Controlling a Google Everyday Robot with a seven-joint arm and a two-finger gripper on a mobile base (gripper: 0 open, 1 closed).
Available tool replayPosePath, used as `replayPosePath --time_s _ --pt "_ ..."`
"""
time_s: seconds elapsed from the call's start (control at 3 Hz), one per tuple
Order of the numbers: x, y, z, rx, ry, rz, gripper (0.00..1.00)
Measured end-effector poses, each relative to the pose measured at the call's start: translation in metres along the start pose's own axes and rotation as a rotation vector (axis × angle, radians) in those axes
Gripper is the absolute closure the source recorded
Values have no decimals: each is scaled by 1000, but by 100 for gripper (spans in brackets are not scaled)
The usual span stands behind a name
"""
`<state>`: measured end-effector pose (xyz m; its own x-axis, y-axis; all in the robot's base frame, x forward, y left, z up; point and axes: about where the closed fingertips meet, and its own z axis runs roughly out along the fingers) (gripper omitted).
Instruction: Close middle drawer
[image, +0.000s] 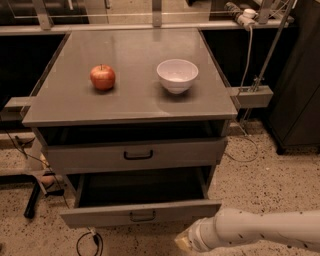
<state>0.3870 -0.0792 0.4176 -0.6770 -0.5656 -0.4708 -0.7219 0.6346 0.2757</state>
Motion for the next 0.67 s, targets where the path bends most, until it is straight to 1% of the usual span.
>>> replayPosePath --time_s 0.33,0.67 --pt "-17 -20 10 46 -3 -19 100" --pt "-43 -36 18 80 -6 -54 100"
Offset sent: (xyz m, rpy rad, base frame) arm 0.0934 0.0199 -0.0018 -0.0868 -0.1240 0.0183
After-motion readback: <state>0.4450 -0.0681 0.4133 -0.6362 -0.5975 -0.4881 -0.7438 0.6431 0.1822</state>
